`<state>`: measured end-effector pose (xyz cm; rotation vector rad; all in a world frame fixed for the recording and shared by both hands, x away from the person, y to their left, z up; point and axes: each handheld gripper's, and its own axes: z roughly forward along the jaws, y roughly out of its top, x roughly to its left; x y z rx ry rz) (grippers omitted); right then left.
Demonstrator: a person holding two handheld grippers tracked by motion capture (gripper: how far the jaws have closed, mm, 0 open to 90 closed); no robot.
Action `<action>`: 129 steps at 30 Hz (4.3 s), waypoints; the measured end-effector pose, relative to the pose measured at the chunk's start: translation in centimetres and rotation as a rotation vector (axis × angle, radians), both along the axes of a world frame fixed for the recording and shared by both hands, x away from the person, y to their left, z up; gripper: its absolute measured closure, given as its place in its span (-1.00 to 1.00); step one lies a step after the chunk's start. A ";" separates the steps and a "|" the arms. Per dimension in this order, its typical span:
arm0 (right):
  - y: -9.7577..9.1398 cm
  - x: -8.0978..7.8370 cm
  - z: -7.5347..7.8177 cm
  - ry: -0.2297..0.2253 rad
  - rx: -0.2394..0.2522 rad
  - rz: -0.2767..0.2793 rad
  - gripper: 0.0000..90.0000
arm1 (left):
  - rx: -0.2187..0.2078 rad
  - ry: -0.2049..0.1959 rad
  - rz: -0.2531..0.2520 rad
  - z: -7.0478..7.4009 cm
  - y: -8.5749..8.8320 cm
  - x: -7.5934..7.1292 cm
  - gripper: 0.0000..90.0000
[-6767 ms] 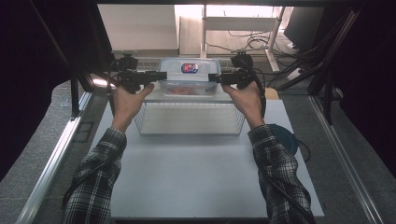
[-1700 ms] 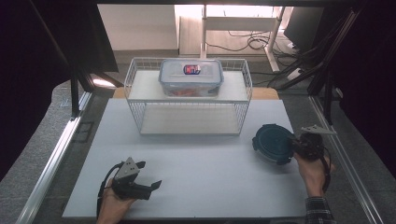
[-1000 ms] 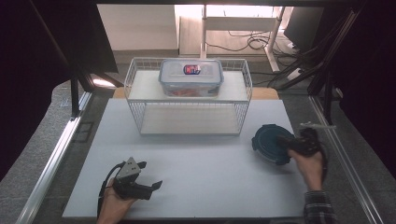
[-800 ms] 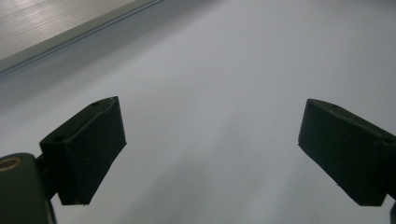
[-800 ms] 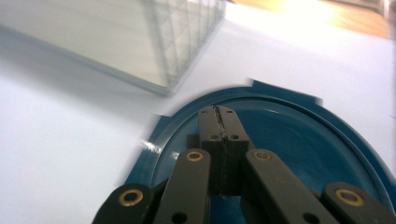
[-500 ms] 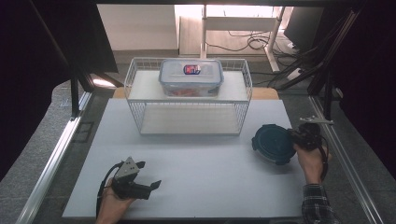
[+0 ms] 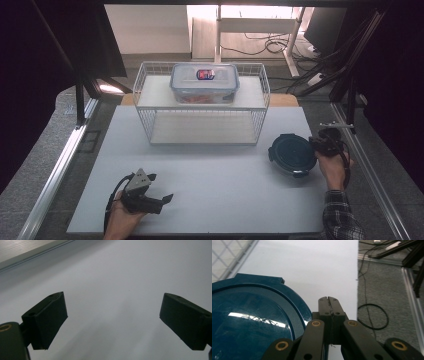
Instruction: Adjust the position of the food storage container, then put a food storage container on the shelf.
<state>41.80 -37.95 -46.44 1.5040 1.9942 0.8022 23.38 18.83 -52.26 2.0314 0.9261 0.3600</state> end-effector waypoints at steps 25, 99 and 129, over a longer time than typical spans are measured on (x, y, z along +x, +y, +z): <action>8.3 -4.9 -0.2 0.038 -0.010 0.213 1.00 | 0.018 0.005 -0.013 -0.1 -0.5 -0.1 -0.84; 17.9 -12.0 -1.4 -0.032 0.090 0.547 0.49 | 0.016 0.045 0.006 0.3 0.1 -1.2 -0.80; 16.5 -15.7 -2.9 -0.037 0.180 0.632 -0.94 | -0.027 0.020 -0.007 -0.6 0.7 -2.4 -0.87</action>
